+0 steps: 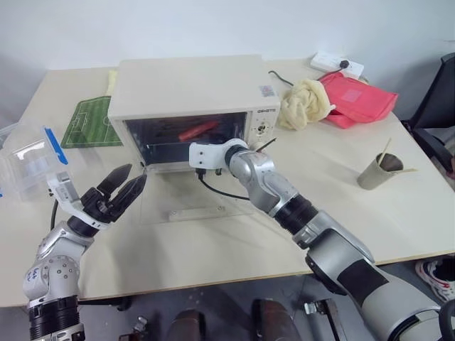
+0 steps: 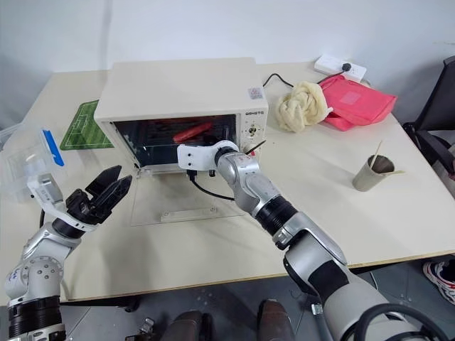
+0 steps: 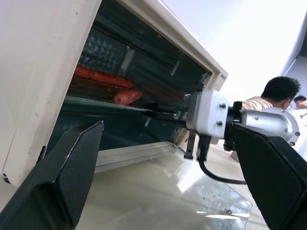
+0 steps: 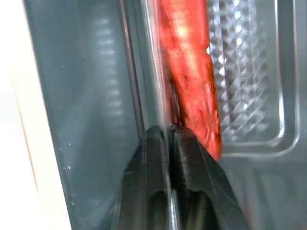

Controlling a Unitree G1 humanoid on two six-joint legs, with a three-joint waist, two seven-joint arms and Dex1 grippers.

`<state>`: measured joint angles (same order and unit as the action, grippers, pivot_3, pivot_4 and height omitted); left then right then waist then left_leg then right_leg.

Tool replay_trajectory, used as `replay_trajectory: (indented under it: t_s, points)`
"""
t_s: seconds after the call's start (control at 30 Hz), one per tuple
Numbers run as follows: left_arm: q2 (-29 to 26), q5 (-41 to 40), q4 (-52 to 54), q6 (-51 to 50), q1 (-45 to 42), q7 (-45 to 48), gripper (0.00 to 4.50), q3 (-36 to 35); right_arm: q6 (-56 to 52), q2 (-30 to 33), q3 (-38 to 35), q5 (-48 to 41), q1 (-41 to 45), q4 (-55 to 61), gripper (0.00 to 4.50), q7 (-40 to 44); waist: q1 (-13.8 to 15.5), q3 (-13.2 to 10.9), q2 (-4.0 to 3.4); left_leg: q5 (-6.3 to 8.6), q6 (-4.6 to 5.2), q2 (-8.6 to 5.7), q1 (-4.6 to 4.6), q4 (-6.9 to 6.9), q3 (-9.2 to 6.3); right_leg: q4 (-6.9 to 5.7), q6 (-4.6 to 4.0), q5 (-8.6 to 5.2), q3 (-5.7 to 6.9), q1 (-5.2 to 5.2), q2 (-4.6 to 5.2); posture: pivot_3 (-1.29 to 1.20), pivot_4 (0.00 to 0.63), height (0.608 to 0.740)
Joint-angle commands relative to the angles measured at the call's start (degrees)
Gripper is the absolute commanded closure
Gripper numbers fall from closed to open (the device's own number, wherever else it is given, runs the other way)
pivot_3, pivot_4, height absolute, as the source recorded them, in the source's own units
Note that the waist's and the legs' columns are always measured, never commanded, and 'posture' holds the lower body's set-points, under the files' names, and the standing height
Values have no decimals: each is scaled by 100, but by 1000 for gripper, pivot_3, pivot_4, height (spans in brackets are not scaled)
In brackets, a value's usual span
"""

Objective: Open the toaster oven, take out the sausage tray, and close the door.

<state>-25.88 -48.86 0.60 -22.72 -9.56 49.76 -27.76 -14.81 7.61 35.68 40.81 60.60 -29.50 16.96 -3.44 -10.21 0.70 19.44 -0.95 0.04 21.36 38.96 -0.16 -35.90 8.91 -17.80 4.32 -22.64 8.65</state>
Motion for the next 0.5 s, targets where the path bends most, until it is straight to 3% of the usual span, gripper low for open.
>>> replay_trajectory:
  t_s: [0.03,0.5]
  points:
    - [-2,34,39,119,-40,7,0,33,37,-10,-80,44,-166,387,4458,-7,1,0,0,0,0,0,0,0,0,0,0,0,0,0,0,0,150,740]
    - [-275,135,-558,90,-485,183,0,104,94,329,-147,266,-642,1742,4458,491,-2,-1,-1,0,0,0,0,-8,2,5,0,0,1,-2,-2,0,150,740]
